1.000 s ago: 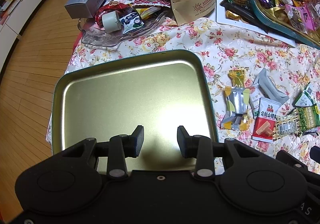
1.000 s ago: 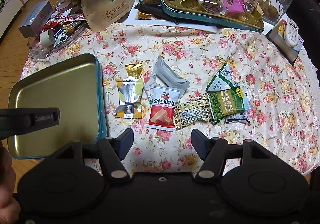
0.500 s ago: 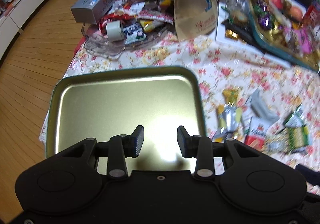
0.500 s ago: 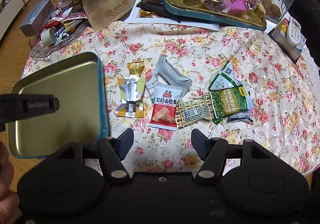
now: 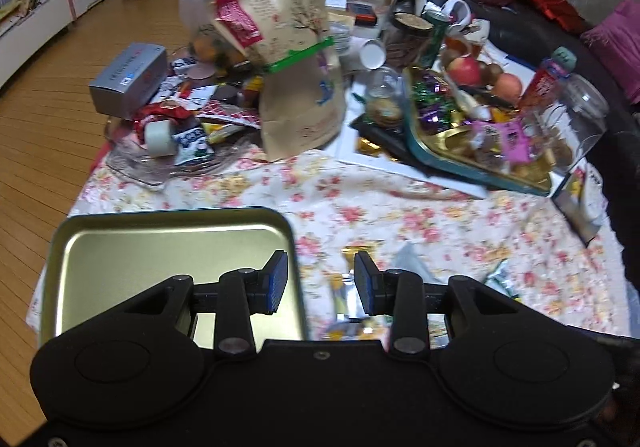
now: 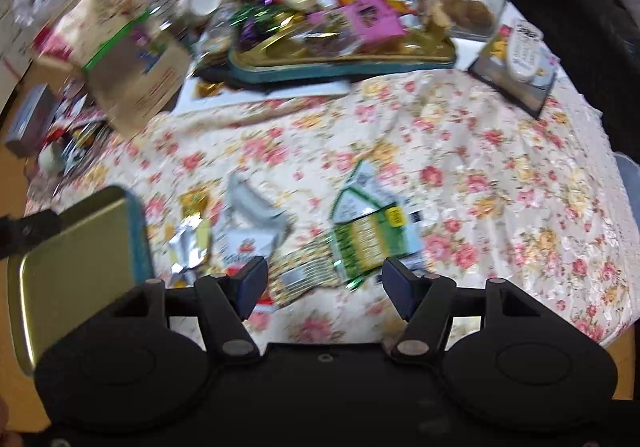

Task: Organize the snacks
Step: 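Move the right tool to the green pea snack bag and close on it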

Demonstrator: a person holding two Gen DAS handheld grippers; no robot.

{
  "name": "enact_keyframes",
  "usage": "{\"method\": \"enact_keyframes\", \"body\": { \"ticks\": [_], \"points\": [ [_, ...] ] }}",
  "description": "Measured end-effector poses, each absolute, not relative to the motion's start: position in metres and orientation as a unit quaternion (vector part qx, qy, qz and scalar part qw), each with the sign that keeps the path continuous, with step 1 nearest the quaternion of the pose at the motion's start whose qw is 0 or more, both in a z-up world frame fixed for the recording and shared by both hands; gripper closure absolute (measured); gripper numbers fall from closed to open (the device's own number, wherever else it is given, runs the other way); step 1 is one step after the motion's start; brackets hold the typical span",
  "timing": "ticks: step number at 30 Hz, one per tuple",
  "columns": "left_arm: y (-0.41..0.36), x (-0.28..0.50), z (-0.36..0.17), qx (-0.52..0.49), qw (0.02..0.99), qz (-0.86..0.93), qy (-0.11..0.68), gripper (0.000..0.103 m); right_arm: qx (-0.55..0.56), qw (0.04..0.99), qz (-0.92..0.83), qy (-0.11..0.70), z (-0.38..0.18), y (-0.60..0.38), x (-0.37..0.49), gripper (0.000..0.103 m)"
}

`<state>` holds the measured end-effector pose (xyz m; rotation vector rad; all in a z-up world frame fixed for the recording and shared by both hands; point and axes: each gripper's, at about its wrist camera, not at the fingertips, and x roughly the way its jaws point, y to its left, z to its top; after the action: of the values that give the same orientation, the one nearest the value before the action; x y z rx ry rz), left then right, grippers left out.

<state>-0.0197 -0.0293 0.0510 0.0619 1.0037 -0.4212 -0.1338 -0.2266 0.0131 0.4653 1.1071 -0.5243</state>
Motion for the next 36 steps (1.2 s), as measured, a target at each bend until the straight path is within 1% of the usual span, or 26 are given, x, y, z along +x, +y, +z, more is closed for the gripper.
{"method": "enact_keyframes", "body": {
  "ticks": [4,11,14,20,27,29,31,33,35,36],
  "points": [
    [-0.043,-0.029,0.052,0.019,0.854,-0.211,0.476,0.058,0.252,0.780,-0.282,0.498,0.006,-0.266,-0.150,0.036],
    [-0.074,-0.032,0.035,0.051,0.817,-0.228,0.527,0.058,0.331,0.726,-0.340,0.498,-0.025,-0.317,-0.174,0.036],
    [-0.083,-0.034,0.025,0.074,0.808,-0.218,0.542,0.058,0.336,0.712,-0.349,0.509,-0.039,-0.321,-0.171,0.036],
    [-0.085,-0.034,0.013,0.085,0.797,-0.205,0.562,0.058,0.344,0.703,-0.314,0.538,-0.060,-0.313,-0.154,0.036],
    [-0.089,-0.034,0.010,0.103,0.797,-0.200,0.560,0.058,0.343,0.717,-0.307,0.524,-0.068,-0.301,-0.132,0.036],
    [-0.090,-0.033,0.010,0.103,0.798,-0.201,0.559,0.058,0.353,0.708,-0.311,0.526,-0.073,-0.303,-0.127,0.038],
    [-0.090,-0.033,0.011,0.104,0.799,-0.202,0.557,0.058,0.360,0.701,-0.313,0.530,-0.080,-0.304,-0.123,0.044],
    [-0.091,-0.033,0.011,0.108,0.799,-0.202,0.556,0.058,0.357,0.701,-0.325,0.525,-0.082,-0.303,-0.119,0.045],
    [-0.091,-0.033,0.010,0.112,0.798,-0.204,0.556,0.058,0.348,0.710,-0.329,0.515,-0.080,-0.298,-0.117,0.053],
    [-0.091,-0.033,0.009,0.112,0.797,-0.204,0.557,0.058,0.340,0.717,-0.324,0.515,-0.078,-0.295,-0.115,0.059]
  ]
}}
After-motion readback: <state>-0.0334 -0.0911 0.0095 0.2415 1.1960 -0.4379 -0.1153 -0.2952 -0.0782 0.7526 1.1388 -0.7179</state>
